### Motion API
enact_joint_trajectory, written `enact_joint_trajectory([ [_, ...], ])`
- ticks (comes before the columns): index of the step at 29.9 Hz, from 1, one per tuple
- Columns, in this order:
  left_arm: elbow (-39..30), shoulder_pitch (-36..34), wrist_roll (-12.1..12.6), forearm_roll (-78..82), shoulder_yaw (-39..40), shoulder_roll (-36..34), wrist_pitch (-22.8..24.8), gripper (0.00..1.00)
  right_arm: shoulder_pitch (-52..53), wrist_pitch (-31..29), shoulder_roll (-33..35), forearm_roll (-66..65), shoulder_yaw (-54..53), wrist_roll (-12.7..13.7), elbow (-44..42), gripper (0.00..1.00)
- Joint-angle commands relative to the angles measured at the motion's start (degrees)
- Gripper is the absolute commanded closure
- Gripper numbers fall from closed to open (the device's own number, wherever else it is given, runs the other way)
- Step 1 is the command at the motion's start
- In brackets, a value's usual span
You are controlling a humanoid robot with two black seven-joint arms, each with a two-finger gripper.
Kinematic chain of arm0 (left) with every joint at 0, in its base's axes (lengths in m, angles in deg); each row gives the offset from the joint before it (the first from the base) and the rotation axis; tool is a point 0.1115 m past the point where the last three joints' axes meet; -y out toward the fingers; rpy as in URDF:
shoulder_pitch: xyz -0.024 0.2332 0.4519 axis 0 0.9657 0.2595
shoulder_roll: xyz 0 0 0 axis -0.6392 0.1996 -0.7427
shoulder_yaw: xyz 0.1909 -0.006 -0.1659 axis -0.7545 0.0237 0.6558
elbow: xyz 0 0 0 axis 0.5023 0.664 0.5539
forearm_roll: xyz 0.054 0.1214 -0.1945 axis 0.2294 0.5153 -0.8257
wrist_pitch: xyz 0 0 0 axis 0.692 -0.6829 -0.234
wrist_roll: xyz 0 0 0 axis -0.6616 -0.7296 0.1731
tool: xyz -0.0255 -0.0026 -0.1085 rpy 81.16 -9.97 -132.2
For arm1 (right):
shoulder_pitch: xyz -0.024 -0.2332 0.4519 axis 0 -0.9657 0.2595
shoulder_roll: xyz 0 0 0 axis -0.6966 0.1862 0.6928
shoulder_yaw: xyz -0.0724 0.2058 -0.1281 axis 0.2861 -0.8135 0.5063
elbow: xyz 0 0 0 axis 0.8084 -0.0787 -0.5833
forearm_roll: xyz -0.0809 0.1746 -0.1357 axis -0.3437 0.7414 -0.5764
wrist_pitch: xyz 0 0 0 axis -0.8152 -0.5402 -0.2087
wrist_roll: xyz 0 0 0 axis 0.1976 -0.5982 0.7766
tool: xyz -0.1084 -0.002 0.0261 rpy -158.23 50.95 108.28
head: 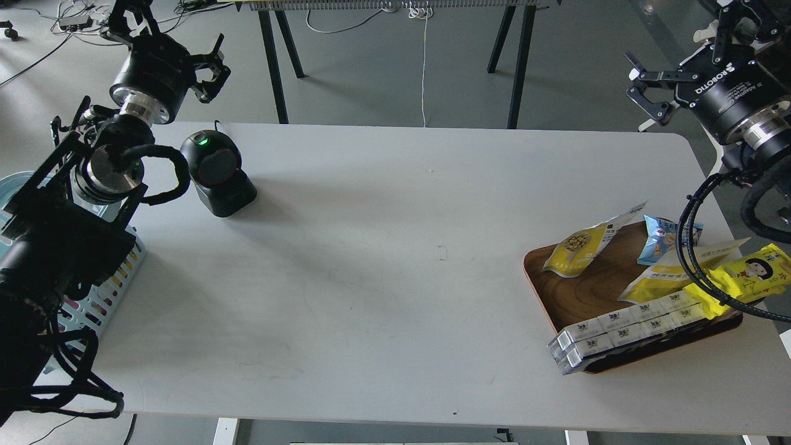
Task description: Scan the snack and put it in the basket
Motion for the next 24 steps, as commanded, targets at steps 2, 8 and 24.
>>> enact_joint_trajectory([
  [2,0.09,0.07,-0.01,0.06,-0.07,-0.07,0.04,0.00,-0.34,0.01,-0.01,0.00,0.00,-0.09,-0.06,0.01],
  [8,0.09,-0.10,0.08,-0.12,0.37,-0.25,0.39,0.00,-0.61,0.01,-0.10,0.00,-1.23,-0.09,-0.24,0.01],
  [24,0.00,-1.60,0.70,-0.21,0.20,-0.16,-0.05,0.00,-0.96,1.33,0.08,-0.18,-1.14,0.52,0.37,0.01],
])
